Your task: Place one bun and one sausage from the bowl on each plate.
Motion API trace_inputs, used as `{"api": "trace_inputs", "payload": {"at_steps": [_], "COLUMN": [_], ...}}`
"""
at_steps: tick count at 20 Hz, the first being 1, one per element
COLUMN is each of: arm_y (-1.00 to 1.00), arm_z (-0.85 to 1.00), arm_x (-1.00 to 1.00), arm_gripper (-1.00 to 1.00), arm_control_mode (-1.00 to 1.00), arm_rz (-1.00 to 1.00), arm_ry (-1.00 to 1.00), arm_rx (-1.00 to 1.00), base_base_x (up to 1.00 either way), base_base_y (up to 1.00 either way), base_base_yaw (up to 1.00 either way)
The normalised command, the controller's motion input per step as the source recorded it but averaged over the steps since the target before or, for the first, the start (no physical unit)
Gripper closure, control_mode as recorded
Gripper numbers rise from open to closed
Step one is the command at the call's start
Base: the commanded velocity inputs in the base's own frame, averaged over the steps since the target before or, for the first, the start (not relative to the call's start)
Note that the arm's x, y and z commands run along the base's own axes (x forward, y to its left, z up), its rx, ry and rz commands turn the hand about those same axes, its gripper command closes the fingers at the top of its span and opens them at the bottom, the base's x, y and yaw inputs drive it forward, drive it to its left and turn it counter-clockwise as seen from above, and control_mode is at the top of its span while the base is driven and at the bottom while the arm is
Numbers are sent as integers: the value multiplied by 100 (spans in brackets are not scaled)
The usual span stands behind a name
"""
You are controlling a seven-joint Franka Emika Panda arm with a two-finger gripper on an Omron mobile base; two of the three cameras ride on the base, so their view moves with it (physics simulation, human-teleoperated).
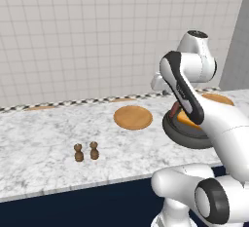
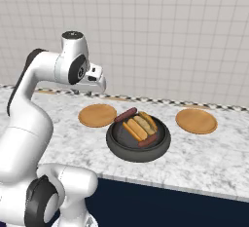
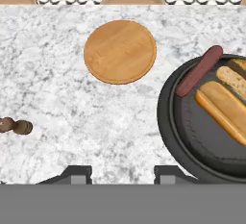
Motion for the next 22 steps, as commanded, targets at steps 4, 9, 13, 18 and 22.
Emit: {"api": "trace_inputs", "payload": {"at_steps": [4, 9, 13, 18, 22], "arm_y": [-50, -100, -95, -62, -8], "arm_z": [-20, -4, -45, -90, -89], "arm_x": [1, 0, 1, 0, 0], "arm_gripper": [-100, -100, -100, -100, -100], "arm_control_mode": [-100, -100, -100, -100, -100], "arm_rz": [10, 28, 15, 1, -4], "arm_ry": [-10, -10, 14, 10, -3], "arm_rx": [0, -3, -26, -46, -11], "base_base_x": [0, 0, 0, 0, 0], "base_base_y": [0, 0, 0, 0, 0], "base_base_yaw": [0, 0, 0, 0, 0]}}
